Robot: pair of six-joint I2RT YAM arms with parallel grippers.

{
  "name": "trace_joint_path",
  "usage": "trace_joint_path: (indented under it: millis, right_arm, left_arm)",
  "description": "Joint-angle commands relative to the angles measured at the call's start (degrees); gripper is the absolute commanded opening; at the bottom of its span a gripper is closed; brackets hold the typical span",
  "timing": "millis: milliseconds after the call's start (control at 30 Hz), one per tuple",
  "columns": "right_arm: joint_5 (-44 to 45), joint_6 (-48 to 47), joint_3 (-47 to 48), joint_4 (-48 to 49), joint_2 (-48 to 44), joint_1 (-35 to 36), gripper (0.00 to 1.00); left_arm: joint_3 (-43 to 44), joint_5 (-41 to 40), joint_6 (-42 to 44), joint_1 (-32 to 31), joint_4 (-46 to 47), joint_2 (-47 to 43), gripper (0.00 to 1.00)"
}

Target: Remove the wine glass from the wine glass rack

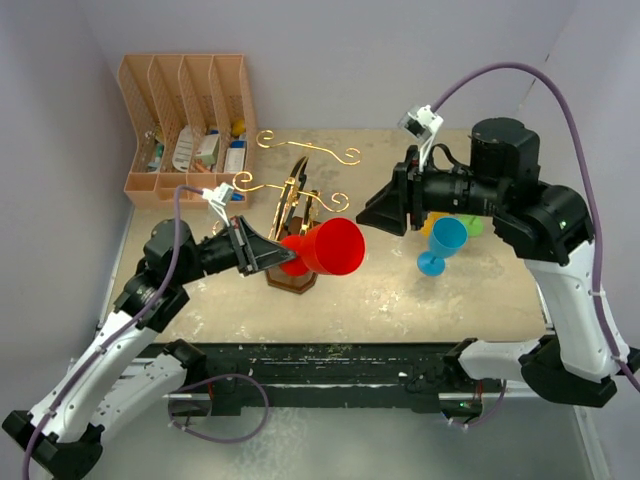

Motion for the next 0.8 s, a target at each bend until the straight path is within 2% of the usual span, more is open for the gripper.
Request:
trace_joint_path:
  millis: [0, 300, 433, 767]
  right_arm:
    - [1.14, -1.03, 0.76, 0.32, -0.42, 1.10, 0.45]
    - [2.93, -1.19, 1.01, -0.08, -1.05, 1.66, 0.45]
    - [6.49, -0.44, 2.06, 0.42, -2.55, 1.69, 0.44]
    - [3.04, -0.13, 2.71, 1.03, -3.87, 1.70, 0.45]
  left_arm:
    - [3.78, 1.41, 2.29, -0.11, 3.60, 2.24, 0.00]
    - [6.70, 1.42, 3.38, -0.11, 2.76, 4.87, 0.00]
    - [6.29, 1.64, 3.20, -0.11, 2.85, 4.62, 0.00]
    - [5.24, 1.04, 2.84, -0.11, 2.28, 3.03, 0.00]
